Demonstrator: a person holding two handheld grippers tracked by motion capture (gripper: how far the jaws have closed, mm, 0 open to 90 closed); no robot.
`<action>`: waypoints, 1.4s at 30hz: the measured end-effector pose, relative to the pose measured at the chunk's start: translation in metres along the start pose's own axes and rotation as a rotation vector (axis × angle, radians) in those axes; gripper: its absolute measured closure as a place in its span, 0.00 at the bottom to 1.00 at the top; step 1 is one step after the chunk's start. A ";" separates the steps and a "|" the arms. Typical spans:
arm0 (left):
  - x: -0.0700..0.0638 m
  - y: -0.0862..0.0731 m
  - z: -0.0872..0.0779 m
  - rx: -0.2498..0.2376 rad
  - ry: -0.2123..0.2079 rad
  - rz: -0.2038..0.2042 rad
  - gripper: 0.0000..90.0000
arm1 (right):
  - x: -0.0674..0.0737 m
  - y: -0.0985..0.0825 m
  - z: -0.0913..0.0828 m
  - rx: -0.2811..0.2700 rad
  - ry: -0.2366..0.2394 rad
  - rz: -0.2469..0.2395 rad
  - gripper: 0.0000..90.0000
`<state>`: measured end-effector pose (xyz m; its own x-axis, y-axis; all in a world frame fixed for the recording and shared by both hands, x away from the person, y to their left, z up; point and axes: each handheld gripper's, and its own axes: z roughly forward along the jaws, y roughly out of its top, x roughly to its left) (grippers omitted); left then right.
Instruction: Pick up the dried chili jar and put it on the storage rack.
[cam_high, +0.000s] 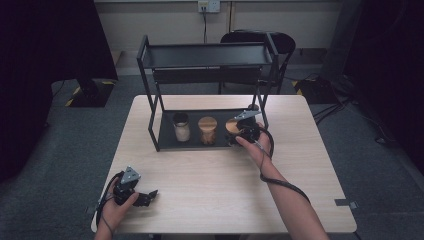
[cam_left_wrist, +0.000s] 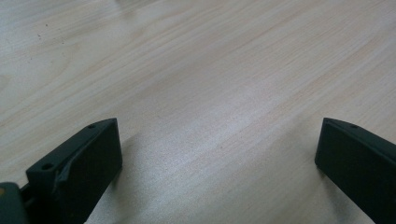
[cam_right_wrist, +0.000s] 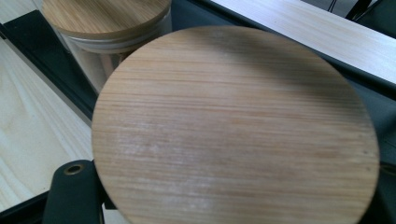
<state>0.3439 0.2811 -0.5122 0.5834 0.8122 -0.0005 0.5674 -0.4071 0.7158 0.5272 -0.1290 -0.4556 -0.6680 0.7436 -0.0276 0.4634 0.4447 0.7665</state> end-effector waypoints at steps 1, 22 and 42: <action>0.000 0.000 0.000 0.000 0.000 0.000 0.00 | 0.000 0.000 0.000 0.001 -0.001 0.001 0.28; 0.000 0.000 0.000 0.000 -0.003 0.004 0.00 | -0.006 0.006 0.005 0.008 -0.005 -0.001 0.28; 0.000 0.000 0.000 0.000 -0.005 0.005 0.00 | -0.004 0.011 0.020 0.029 -0.027 -0.008 0.28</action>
<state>0.3434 0.2814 -0.5122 0.5890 0.8081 -0.0007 0.5645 -0.4108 0.7160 0.5469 -0.1169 -0.4598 -0.6561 0.7530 -0.0514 0.4751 0.4649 0.7471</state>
